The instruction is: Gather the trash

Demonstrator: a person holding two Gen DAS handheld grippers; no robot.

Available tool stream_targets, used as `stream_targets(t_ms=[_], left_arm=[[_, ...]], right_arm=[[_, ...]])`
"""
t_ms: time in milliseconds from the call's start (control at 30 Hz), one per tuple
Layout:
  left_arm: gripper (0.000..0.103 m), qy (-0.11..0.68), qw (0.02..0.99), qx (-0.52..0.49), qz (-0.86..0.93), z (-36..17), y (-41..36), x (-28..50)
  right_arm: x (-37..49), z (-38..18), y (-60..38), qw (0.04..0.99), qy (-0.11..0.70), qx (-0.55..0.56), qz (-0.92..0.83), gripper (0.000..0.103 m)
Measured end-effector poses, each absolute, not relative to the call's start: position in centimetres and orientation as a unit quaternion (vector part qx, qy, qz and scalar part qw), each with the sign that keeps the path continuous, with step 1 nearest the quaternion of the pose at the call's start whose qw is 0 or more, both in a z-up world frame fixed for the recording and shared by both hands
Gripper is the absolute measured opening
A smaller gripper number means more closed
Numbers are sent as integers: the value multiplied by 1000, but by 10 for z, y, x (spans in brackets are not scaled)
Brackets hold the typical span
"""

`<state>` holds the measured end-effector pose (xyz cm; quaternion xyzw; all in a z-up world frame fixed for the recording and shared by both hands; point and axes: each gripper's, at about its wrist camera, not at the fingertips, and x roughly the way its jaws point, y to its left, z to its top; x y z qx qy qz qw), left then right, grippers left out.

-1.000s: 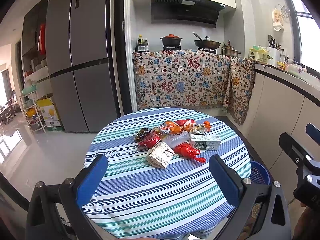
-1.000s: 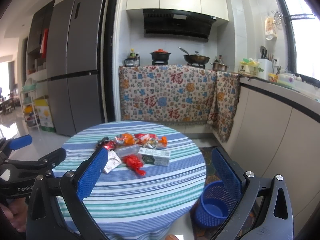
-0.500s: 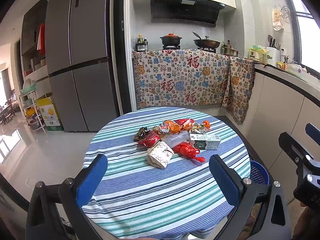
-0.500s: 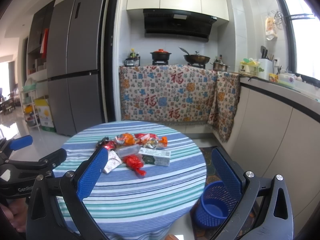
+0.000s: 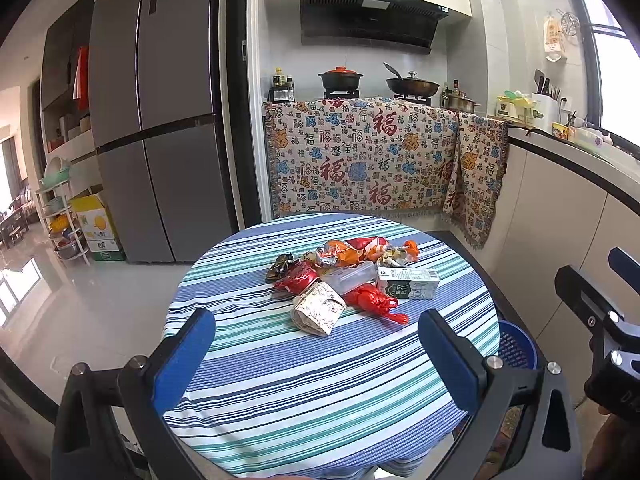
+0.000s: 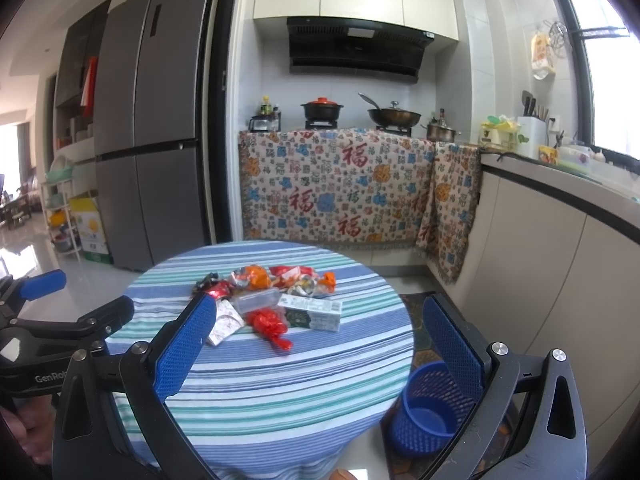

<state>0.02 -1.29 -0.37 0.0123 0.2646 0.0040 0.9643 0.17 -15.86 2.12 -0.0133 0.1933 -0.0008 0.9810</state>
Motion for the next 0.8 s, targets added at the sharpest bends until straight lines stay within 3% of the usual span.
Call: stream_targets(t_ms=[800], left_arm=[[103, 265, 964, 12, 4, -3, -16, -1]], right_arm=[[4, 19, -159, 981, 194, -14, -1, 103]])
